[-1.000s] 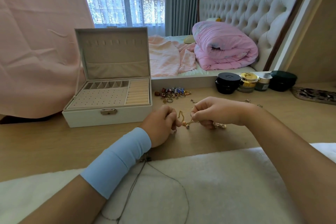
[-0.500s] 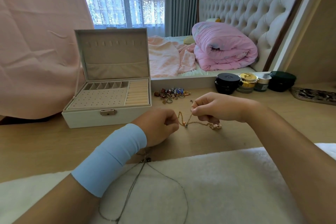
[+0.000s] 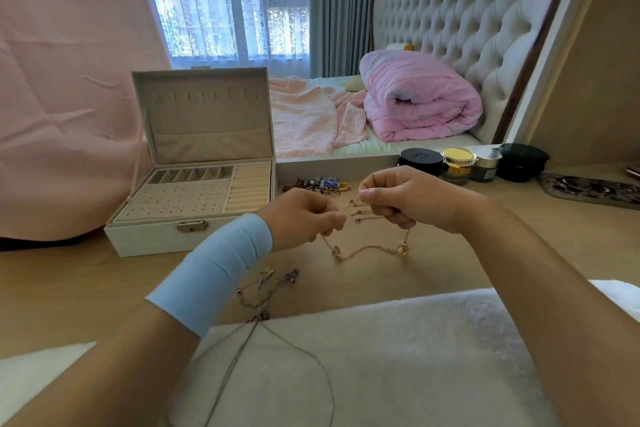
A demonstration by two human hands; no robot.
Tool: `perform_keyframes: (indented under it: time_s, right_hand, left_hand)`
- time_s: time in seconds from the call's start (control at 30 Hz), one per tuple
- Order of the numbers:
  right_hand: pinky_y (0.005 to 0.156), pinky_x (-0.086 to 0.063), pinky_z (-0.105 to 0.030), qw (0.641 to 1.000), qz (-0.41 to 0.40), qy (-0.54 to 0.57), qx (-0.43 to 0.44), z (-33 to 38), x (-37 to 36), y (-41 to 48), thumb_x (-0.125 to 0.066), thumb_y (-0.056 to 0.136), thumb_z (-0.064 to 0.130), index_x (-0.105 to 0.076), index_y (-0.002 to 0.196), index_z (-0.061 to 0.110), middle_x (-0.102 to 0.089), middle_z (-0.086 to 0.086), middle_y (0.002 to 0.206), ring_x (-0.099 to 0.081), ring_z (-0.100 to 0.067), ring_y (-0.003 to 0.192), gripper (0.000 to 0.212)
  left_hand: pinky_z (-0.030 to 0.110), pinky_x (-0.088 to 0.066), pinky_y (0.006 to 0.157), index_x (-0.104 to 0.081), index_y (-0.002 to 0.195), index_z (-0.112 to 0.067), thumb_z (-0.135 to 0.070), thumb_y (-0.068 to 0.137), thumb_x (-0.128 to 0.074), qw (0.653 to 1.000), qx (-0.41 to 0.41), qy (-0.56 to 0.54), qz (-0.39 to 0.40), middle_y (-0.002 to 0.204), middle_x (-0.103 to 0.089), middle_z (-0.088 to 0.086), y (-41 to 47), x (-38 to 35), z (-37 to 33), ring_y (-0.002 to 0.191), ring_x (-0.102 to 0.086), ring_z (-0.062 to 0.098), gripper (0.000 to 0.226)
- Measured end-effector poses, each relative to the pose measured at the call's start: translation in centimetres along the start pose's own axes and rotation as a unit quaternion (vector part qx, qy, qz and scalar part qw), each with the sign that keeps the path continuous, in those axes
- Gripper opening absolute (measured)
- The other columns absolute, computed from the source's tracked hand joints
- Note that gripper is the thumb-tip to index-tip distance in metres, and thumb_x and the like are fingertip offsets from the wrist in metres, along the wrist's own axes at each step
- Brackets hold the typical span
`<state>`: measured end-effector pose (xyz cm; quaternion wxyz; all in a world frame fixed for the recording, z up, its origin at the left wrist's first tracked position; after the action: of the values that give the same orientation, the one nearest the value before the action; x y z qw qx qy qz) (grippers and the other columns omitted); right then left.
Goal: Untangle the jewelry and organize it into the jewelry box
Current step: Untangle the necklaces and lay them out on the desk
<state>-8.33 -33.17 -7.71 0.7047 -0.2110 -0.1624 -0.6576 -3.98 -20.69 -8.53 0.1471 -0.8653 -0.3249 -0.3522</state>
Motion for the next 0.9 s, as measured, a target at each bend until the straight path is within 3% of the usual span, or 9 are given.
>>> perform_keyframes:
  time_s: [0.1,0.17,0.3,0.37,0.47,0.57,0.67,0.77,0.9]
  right_hand:
    - [0.049,-0.034,-0.023,0.999,-0.01,-0.039,-0.014,-1.1,0.7,0.1,-0.06,0.101,0.028,-0.066,0.091,0.017,-0.053,0.004,0.066,-0.04,-0.008,0.051,0.016]
    - [0.049,-0.035,-0.023,0.998,-0.004,-0.054,-0.028,-1.9,0.6,0.1,-0.062,0.1,0.031,-0.068,0.093,0.017,-0.054,0.004,0.067,-0.041,-0.008,0.051,0.017]
    - [0.047,-0.034,-0.024,0.998,0.014,-0.039,-0.056,-3.1,0.0,0.1,-0.063,0.098,0.035,-0.071,0.103,0.016,-0.057,0.002,0.073,-0.04,-0.009,0.051,0.021]
    - [0.049,-0.036,-0.023,0.996,0.022,-0.051,-0.07,-3.4,-0.3,0.2,-0.063,0.098,0.034,-0.071,0.109,0.022,-0.065,0.001,0.083,-0.044,-0.008,0.054,0.019]
    - [0.055,-0.04,-0.018,0.993,0.034,-0.085,-0.077,-3.6,-1.0,0.3,-0.062,0.099,0.032,-0.07,0.116,0.028,-0.072,0.003,0.105,-0.054,0.004,0.053,0.02]
    - [0.057,-0.043,-0.017,0.992,0.042,-0.089,-0.079,-3.7,-1.4,0.4,-0.064,0.098,0.03,-0.071,0.119,0.031,-0.071,0.007,0.113,-0.054,0.008,0.049,0.022]
    - [0.065,-0.047,-0.017,0.992,0.045,-0.094,-0.072,-3.6,-1.5,0.4,-0.069,0.094,0.031,-0.076,0.109,0.036,-0.073,0.013,0.106,-0.059,0.008,0.061,0.017]
    - [0.086,-0.052,-0.023,0.988,0.055,-0.126,-0.074,-3.5,-1.7,0.4,-0.075,0.088,0.033,-0.081,0.1,0.032,-0.076,0.015,0.098,-0.066,0.0,0.095,0.013]
    - [0.074,-0.048,-0.028,0.982,0.06,-0.154,-0.087,-3.3,-1.6,0.1,-0.074,0.089,0.037,-0.08,0.09,0.027,-0.074,0.009,0.077,-0.059,-0.007,0.074,0.012]
  left_hand:
    - [0.029,-0.05,0.075,-0.065,0.082,-0.02,-0.033,0.098,-0.052,0.999,0.009,-0.026,-0.017,0.073,-0.066,-0.009,0.1,1.6,0.0,0.066,-0.056,0.011,0.024]
    - [0.033,-0.049,0.067,-0.06,0.082,-0.015,-0.028,0.1,-0.05,0.996,0.024,-0.082,-0.008,0.069,-0.065,-0.004,0.2,2.1,-0.1,0.062,-0.053,0.016,0.025]
    - [0.024,-0.041,0.056,-0.057,0.081,-0.011,-0.02,0.1,-0.051,0.993,0.008,-0.113,-0.022,0.06,-0.052,0.002,0.3,3.1,-2.0,0.053,-0.044,0.015,0.022]
    - [0.025,-0.049,0.066,-0.062,0.084,-0.008,-0.019,0.098,-0.055,0.992,-0.025,-0.112,-0.057,0.071,-0.056,0.007,0.3,4.0,-3.2,0.061,-0.051,0.015,0.019]
    - [0.042,-0.054,0.09,-0.069,0.086,-0.013,-0.022,0.096,-0.059,0.987,-0.047,-0.118,-0.096,0.086,-0.069,0.007,0.2,5.3,-3.8,0.073,-0.063,0.017,0.016]
    - [0.049,-0.059,0.081,-0.067,0.087,-0.011,-0.022,0.095,-0.06,0.983,-0.026,-0.154,-0.096,0.062,-0.062,-0.006,0.5,5.5,-3.4,0.051,-0.056,0.012,0.015]
    - [0.032,-0.058,0.058,-0.067,0.086,-0.015,-0.026,0.094,-0.061,0.989,-0.024,-0.063,-0.128,0.068,-0.056,0.001,0.5,6.2,-3.3,0.045,-0.052,0.011,0.015]
    - [0.028,-0.048,0.053,-0.066,0.083,-0.021,-0.031,0.094,-0.061,0.988,-0.029,-0.001,-0.154,0.062,-0.05,-0.003,0.5,6.7,-2.5,0.047,-0.044,0.011,0.016]
    - [0.027,-0.047,0.057,-0.061,0.082,-0.02,-0.03,0.097,-0.056,0.987,-0.016,0.039,-0.156,0.065,-0.055,-0.004,0.4,5.8,-1.3,0.054,-0.05,0.012,0.019]
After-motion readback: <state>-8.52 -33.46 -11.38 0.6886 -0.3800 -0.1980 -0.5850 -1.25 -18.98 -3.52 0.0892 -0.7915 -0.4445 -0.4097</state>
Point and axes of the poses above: each hand's wrist, its own y-axis towards the middle knuckle, its own x-axis out of the back of the hand, z = x × y, the point moved 10 cm from there along y, towards the middle knuckle
